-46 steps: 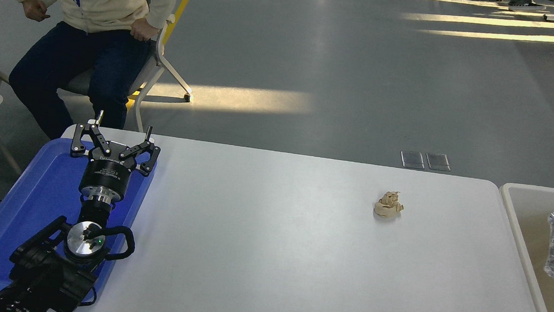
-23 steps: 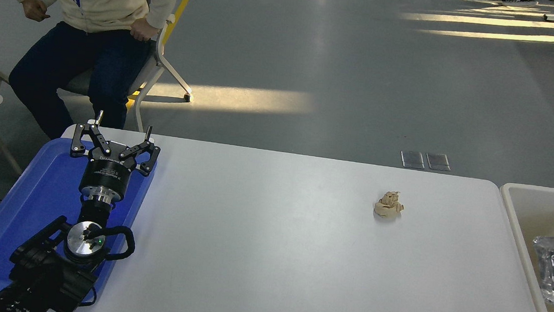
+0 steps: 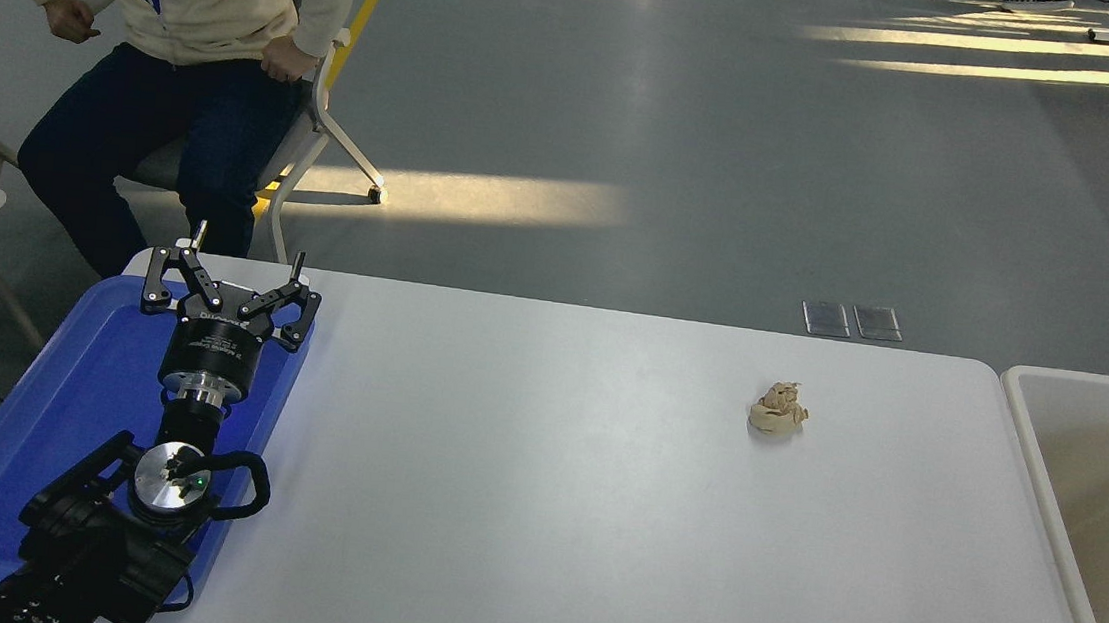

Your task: Pick up foil plate and place in dustbin

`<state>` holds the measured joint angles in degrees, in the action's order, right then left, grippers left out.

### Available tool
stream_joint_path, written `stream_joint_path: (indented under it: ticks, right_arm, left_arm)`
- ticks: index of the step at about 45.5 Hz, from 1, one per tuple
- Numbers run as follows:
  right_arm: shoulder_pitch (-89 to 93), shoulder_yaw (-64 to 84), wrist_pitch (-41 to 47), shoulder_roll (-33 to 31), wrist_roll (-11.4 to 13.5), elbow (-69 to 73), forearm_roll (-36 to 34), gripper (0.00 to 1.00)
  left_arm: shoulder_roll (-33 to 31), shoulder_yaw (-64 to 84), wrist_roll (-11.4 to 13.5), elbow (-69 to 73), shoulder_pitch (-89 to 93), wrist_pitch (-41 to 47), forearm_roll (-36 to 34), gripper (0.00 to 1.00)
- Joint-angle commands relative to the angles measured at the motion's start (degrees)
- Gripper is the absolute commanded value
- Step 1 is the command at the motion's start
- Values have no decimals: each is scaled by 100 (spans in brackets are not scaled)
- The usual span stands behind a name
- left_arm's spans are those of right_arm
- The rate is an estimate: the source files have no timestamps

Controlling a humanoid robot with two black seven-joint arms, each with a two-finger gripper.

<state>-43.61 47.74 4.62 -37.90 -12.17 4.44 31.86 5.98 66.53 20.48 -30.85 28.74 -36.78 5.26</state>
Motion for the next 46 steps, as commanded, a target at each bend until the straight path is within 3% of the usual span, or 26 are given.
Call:
stream_joint_path:
  ticks: [1,14,43,46]
  right_arm:
    - [-507,-28,328,195,-57,30,-13,100]
    - [-1500,16,707,169,-49,715,39,100]
    - [-4752,1651,733,-95,127,4705,92,100]
    - [-5007,1712,751,-86,241,5083,92,100]
  left_arm:
    - [0,0,0,0,0,-4,-7,100]
    - [0,0,0,0,0,-4,1,100]
    - [0,0,0,0,0,-4,-7,100]
    - [0,0,0,0,0,-4,-7,100]
